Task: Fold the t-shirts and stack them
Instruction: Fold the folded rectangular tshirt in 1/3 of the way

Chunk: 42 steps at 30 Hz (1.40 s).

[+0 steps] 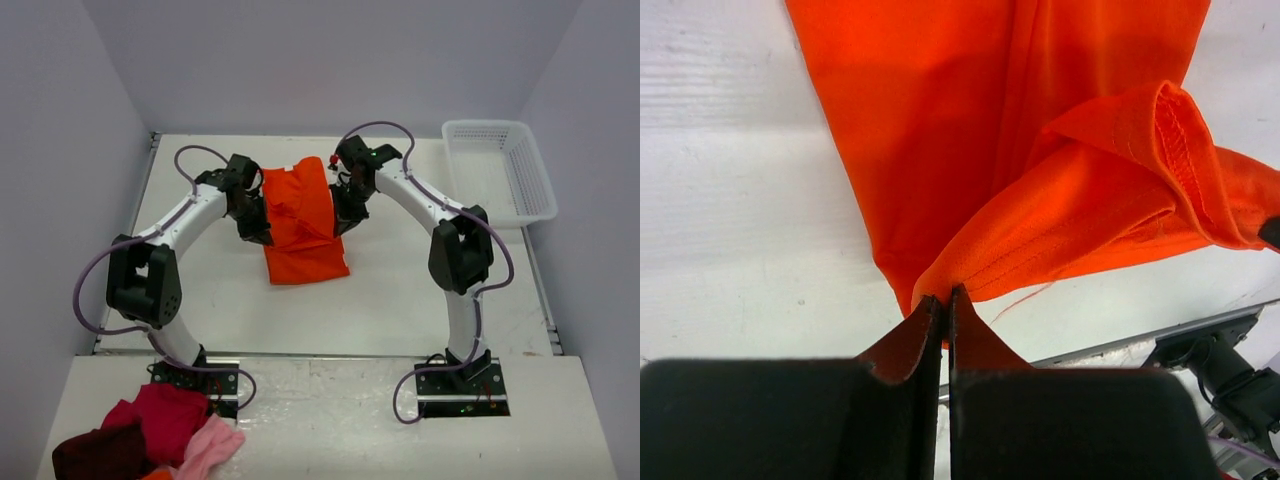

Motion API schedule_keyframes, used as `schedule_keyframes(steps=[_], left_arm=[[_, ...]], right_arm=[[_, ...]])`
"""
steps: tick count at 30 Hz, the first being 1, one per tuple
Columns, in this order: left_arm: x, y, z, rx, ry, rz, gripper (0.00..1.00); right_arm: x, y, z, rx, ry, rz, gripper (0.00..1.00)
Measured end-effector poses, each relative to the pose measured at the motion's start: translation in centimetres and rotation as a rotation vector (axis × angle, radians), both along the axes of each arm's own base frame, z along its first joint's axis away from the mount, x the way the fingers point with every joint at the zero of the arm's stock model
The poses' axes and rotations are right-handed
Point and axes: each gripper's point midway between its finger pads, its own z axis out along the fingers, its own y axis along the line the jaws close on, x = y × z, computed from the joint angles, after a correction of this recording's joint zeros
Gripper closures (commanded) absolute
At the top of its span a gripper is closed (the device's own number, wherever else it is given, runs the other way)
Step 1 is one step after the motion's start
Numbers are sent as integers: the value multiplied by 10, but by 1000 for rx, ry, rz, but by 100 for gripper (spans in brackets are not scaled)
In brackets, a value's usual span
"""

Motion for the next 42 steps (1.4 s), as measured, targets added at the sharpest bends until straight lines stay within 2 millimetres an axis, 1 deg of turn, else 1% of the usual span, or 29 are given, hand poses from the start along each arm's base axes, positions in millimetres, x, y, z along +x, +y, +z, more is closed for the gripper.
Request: schedule_keyframes(steps=[4,13,18,21,24,28,31,32,33,34,35,36,37,40,42], left_arm=[[11,4,-3,3,0,14,100],[33,19,-15,11,-3,29,100],[48,21,-20,4,-17,31,100],[58,22,-23,2,-31,26,100],[68,22,-31,-2,-35,23,100],[72,20,-46,-4,-19,18,100],[75,20,-53,-9,-17,18,100],[76,20,-54,-11,-17,18,100],[78,20,-55,-12,-21,19,100],[79,19,-55,-13,-27,19,100],[80,19,-54,-14,-32,18,100],[81,19,-54,-15,-36,19,100],[82,19,-54,-15,-39,19,100],[83,21,-55,-6,-46,22,100],[85,23,-56,10,-56,28,100]], right_arm=[[6,0,-2,-1,0,-4,100],[33,6,0,26,-31,-19,100],[43,9,-3,41,-33,-24,100],[51,11,-8,45,-32,-28,100],[62,13,-14,48,-35,-36,100],[73,12,-25,58,-24,-48,100],[79,10,-33,67,-7,-56,100],[80,8,-36,68,-2,-59,93],[81,7,-40,69,7,-61,89],[81,5,-42,70,12,-61,79],[82,4,-44,70,16,-64,73],[83,3,-46,70,18,-61,71],[84,2,-48,69,19,-61,59],[86,1,-51,69,18,-55,43],[91,2,-51,74,4,-52,42]])
